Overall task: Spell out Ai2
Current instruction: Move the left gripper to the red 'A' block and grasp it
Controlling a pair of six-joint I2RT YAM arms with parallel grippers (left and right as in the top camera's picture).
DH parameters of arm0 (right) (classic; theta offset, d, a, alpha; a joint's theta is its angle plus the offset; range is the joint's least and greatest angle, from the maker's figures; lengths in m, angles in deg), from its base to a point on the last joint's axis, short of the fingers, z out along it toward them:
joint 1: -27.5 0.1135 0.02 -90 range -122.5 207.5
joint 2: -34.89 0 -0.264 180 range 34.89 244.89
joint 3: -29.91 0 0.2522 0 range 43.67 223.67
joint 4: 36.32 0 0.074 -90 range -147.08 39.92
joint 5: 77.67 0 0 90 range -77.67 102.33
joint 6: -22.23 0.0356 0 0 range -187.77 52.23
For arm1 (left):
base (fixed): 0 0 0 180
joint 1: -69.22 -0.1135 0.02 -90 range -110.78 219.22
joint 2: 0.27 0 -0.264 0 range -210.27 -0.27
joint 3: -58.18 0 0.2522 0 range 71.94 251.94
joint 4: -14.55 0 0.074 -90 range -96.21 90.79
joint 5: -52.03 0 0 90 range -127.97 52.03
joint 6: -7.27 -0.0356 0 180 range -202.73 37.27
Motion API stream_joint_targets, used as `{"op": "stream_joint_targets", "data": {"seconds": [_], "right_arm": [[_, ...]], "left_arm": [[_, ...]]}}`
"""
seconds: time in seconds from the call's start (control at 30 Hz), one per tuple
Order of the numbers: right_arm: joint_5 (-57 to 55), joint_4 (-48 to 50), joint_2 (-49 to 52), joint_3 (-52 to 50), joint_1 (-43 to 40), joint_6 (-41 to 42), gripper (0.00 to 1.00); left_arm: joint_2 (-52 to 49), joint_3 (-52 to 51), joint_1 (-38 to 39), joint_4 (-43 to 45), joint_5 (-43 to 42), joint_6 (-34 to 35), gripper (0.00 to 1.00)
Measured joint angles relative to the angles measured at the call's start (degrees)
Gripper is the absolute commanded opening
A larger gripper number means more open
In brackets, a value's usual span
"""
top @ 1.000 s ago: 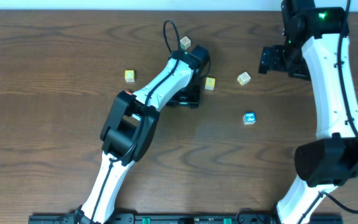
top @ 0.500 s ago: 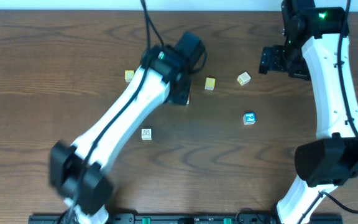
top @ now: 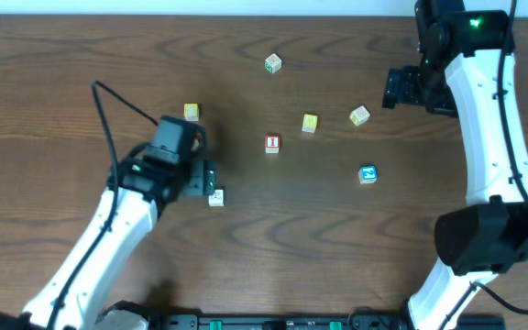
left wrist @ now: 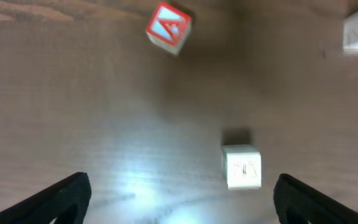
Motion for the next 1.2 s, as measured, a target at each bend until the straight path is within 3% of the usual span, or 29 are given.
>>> {"op": "stream_joint_targets", "data": {"seconds": [0.13, 0.33, 0.5, 0.6, 0.87, 1.2], "right_arm": [[0.0, 0.1, 0.0, 0.0, 0.0, 0.0, 0.99], [0.0, 0.5, 0.0, 0.0, 0.0, 0.0, 0.99], [0.0, 0.6, 0.0, 0.0, 0.0, 0.0, 0.99], [0.0, 0.6, 0.0, 0.0, 0.0, 0.0, 0.99], [0.0, 0.6, 0.0, 0.0, 0.0, 0.0, 0.99], [0.0, 0.4, 0.0, 0.0, 0.0, 0.0, 0.99]], "left_arm": [[-4.2, 0.0, -5.3, 2.9, -4.3, 7.6, 0.88], [-10.3, 0.0, -5.7, 9.8, -9.0, 29.4, 0.85], [-14.1, 0.0, -4.2, 16.1, -6.7, 44.7, 0.84], [-15.3, 0.0, -4.2, 16.7, -3.8, 51.2, 0.79], [-20.1, 0.0, -4.2, 25.7, -1.8, 58.6, 0.77], [-24.5, 0.0, -4.2, 30.0, -2.3, 60.3, 0.69]]}}
